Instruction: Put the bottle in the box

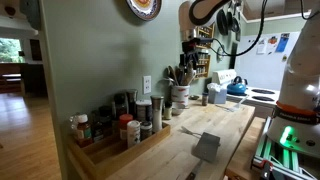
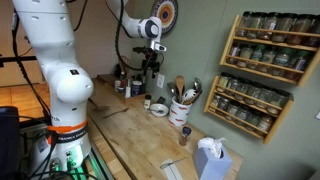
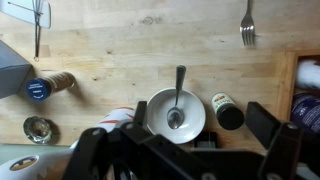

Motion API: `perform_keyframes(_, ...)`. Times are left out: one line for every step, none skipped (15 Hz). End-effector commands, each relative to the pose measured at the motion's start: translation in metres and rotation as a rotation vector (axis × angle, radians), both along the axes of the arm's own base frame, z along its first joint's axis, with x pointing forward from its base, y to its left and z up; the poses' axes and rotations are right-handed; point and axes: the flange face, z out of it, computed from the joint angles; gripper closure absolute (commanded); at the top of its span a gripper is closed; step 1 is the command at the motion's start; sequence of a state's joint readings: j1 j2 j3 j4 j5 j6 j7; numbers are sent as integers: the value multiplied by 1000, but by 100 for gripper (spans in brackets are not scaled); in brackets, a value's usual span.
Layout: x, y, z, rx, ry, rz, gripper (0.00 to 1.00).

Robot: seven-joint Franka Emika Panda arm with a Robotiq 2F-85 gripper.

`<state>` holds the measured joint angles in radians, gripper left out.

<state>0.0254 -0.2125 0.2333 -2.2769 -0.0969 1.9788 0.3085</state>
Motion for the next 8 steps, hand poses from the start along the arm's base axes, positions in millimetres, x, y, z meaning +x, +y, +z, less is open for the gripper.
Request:
perform_keyframes(0, 0, 0, 0, 1, 0, 0)
perform_keyframes(0, 0, 0, 0, 1, 0, 0)
perform_keyframes(0, 0, 0, 0, 1, 0, 0)
perform_keyframes(0, 0, 0, 0, 1, 0, 0)
perform_keyframes(0, 0, 0, 0, 1, 0, 0)
perform_keyframes(0, 0, 0, 0, 1, 0, 0)
perform_keyframes(7, 9, 0, -11, -8, 49, 0)
perform_keyframes(10, 16, -3, -5, -12, 78, 0)
